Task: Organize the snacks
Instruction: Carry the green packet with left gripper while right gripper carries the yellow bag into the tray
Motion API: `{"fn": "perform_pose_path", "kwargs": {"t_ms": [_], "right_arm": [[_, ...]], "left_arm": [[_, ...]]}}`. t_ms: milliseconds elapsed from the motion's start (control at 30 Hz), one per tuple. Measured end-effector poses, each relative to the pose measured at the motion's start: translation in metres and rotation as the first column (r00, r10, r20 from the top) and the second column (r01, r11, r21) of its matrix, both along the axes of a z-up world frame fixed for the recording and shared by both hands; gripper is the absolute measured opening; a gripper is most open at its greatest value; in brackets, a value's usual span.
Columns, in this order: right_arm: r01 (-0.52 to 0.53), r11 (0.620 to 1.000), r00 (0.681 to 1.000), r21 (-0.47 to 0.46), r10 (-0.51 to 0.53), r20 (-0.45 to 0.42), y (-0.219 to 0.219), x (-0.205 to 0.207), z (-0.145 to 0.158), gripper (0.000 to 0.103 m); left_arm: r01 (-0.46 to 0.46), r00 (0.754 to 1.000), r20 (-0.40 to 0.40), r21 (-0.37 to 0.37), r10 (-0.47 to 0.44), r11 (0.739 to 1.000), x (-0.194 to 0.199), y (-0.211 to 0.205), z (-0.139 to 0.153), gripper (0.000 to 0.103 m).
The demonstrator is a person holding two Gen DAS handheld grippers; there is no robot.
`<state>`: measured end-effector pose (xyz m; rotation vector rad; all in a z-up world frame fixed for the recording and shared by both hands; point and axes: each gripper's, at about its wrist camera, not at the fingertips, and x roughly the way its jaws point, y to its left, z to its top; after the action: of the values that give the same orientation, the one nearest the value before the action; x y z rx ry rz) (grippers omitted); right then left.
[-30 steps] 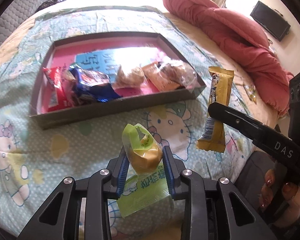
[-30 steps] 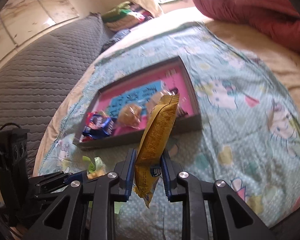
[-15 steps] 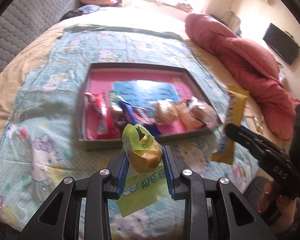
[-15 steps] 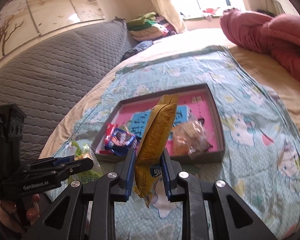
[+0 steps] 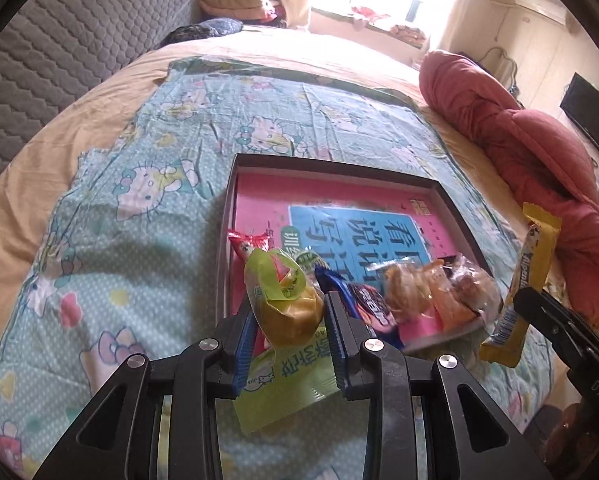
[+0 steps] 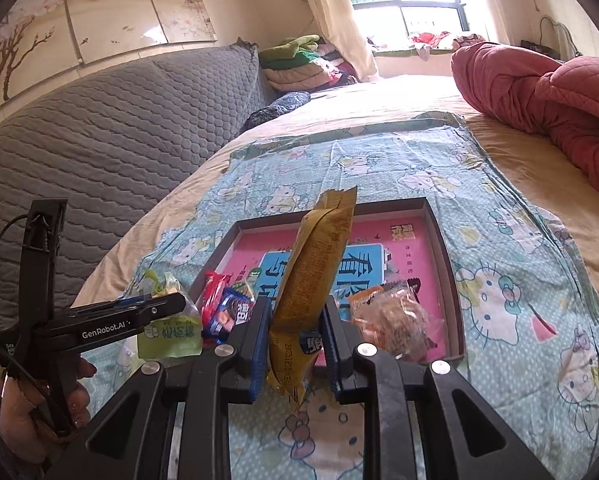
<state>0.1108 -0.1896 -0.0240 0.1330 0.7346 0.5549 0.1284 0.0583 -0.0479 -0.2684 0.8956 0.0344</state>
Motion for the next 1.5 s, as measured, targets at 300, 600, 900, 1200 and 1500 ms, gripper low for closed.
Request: {"fn": "perform_pose_path", "kwargs": {"t_ms": [300,600,900,1200,1500], "right_arm": [[0.018,0.999,1.0,-0.03,-0.019,-0.021,0.012,0.019,-0.011,0.025],[0.031,0.997,0.998,-0.074,-0.035,-0.051,0.02,0.036,-0.027,0.025],[0.02,0.994,0.997,-0.106,-0.028,-0.077,0.025,0.043,-0.04,0.025],[0.02,0.992,0.995,-0.125,-0.032,-0.097,0.028,0.046,-0.047,0.025],[0.042,0.992,0.993,-0.123,-0.055,-0.102,0.022,0.047,-0.045,0.026]], "left_arm": [[0.019,1.0,-0.01,0.021,-0.018,1.0,0.014,-0.004,-0.017,0.034],[0.037,0.999,-0.018,0.029,-0.037,0.999,0.016,-0.006,-0.023,0.034],[0.042,0.999,-0.02,0.033,-0.041,0.999,0.015,-0.008,-0.023,0.034],[0.042,0.999,-0.022,0.034,-0.041,0.999,0.015,-0.008,-0.023,0.034],[0.045,0.999,-0.025,0.025,-0.044,0.999,0.013,-0.008,-0.023,0.035]]}}
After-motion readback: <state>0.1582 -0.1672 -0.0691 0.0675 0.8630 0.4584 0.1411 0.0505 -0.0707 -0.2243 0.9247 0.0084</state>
